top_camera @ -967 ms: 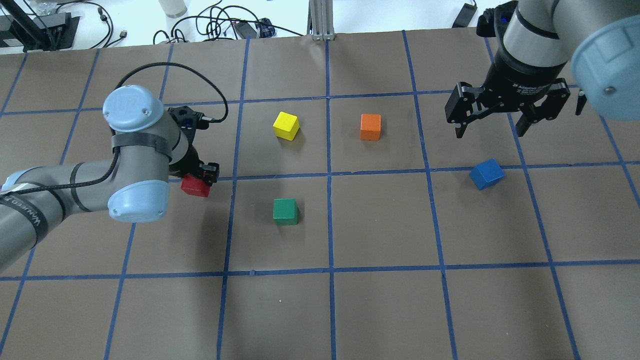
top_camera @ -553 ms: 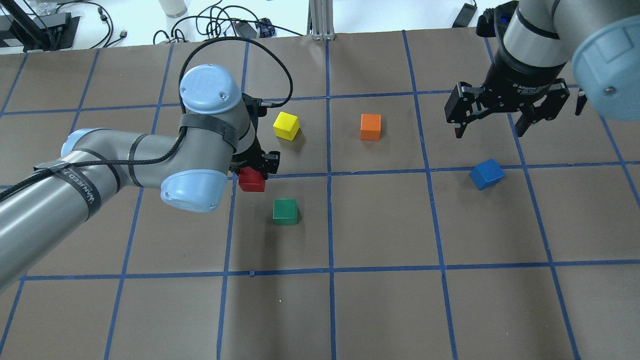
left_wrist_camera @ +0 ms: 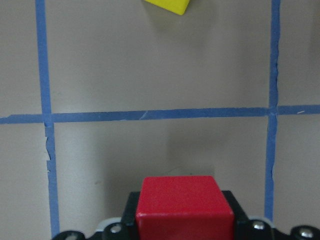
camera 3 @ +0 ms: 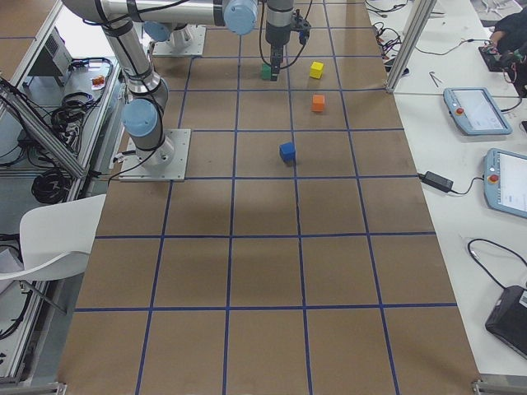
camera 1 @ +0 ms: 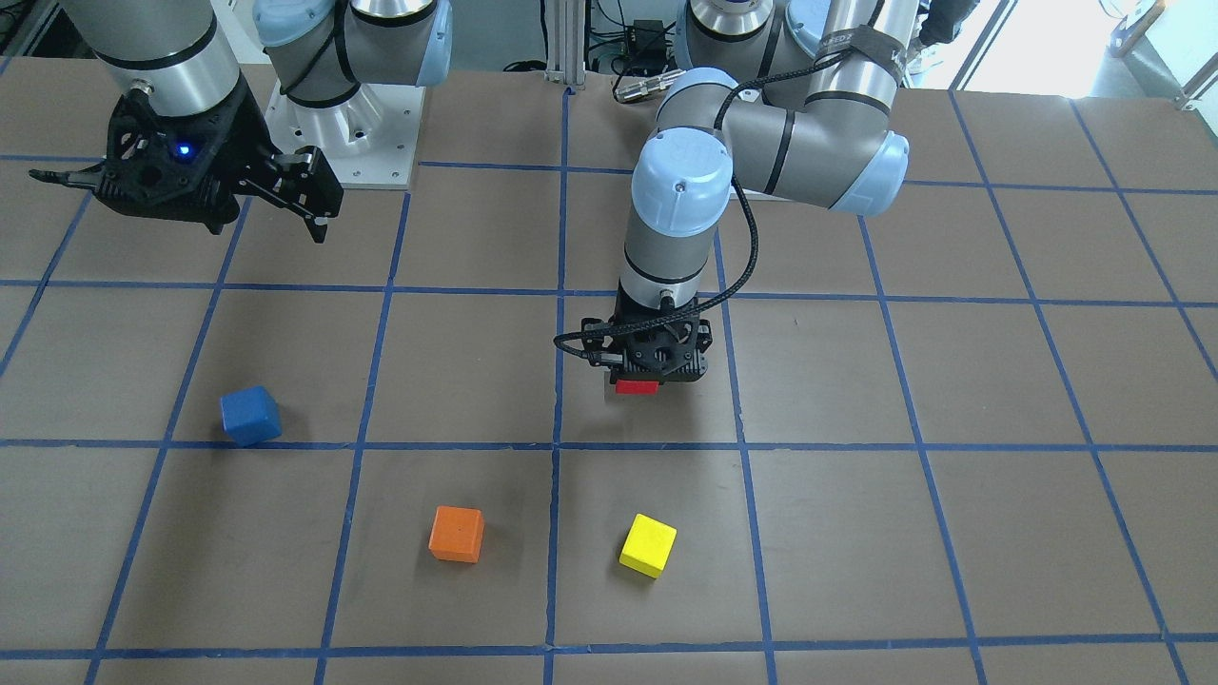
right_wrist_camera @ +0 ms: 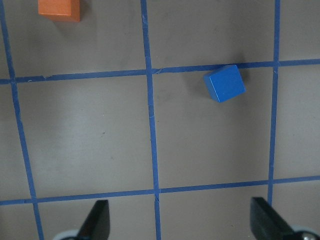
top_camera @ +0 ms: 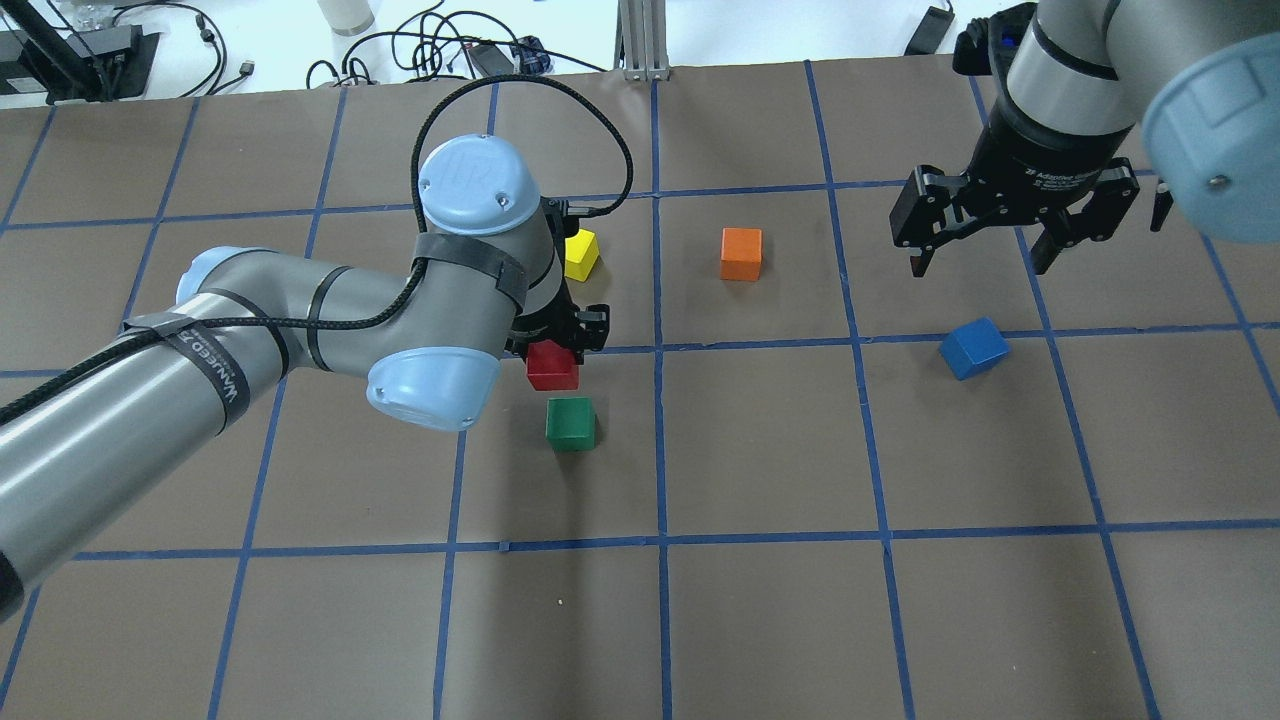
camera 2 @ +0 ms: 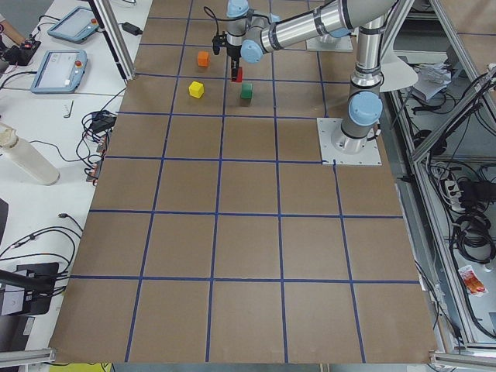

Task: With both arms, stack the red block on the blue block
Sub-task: 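Carry the red cube with the left gripper toward the table centre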

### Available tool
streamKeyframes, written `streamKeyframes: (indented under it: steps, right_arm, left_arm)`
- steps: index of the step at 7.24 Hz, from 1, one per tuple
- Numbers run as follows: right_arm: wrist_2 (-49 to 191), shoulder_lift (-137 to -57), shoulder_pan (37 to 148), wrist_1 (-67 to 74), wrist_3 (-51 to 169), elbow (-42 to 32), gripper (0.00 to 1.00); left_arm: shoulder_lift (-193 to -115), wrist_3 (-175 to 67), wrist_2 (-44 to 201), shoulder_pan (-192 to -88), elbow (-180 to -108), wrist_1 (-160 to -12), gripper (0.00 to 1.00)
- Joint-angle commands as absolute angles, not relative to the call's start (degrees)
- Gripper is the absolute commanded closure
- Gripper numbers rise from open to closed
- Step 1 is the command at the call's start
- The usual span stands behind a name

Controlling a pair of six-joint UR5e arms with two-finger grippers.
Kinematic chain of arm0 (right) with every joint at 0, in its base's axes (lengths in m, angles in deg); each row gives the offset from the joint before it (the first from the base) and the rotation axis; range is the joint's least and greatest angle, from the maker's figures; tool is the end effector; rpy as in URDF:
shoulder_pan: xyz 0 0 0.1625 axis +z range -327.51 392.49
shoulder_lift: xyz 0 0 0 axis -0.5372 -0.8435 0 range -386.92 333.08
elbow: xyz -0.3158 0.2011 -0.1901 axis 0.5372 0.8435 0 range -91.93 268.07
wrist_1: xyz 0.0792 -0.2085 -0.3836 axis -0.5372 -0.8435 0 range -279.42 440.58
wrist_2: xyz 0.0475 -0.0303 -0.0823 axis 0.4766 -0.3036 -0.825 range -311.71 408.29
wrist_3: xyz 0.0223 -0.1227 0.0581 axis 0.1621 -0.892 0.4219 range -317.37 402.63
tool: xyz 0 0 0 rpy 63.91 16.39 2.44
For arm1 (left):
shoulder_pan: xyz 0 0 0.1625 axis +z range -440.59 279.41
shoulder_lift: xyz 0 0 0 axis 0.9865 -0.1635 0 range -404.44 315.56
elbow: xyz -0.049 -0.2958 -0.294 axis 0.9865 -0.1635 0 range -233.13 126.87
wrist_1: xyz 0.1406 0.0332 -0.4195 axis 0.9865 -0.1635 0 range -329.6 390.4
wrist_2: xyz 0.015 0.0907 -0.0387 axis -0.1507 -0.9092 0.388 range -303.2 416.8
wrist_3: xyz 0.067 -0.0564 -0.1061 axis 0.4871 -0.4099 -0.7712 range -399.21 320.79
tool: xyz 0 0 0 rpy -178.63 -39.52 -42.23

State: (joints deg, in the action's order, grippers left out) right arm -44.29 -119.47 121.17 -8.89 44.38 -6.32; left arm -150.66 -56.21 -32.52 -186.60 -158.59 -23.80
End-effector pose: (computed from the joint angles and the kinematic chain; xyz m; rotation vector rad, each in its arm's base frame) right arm 0.1156 -0.5010 0.4270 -0.0815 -3.0945 -0.0638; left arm -0.2915 -0.5268 0.2134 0.0260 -3.1080 0.1019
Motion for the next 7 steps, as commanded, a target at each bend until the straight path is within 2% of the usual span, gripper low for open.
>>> streamKeyframes:
  steps: [1,5,6,7]
  right_arm:
    - [-44.35,-119.47,121.17,-8.89,44.3,-6.41,0.0]
    - [-44.96,-119.38,121.09,-8.98,44.3,-6.5,0.0]
    - [-44.87,-119.38,121.17,-9.15,44.3,-6.41,0.0]
    - [-44.96,-119.38,121.17,-9.07,44.38,-6.5,0.0]
  left_arm:
    - [-154.81,-57.93,-32.15,-187.64,-155.44,-23.48,0.95]
    - [-162.2,-61.36,-32.76,-191.32,-150.07,-22.51,0.92]
    - [-163.35,-61.8,-32.85,-192.11,-149.64,-22.33,0.12]
    - [-163.01,-61.54,-32.07,-191.77,-148.59,-21.81,0.0]
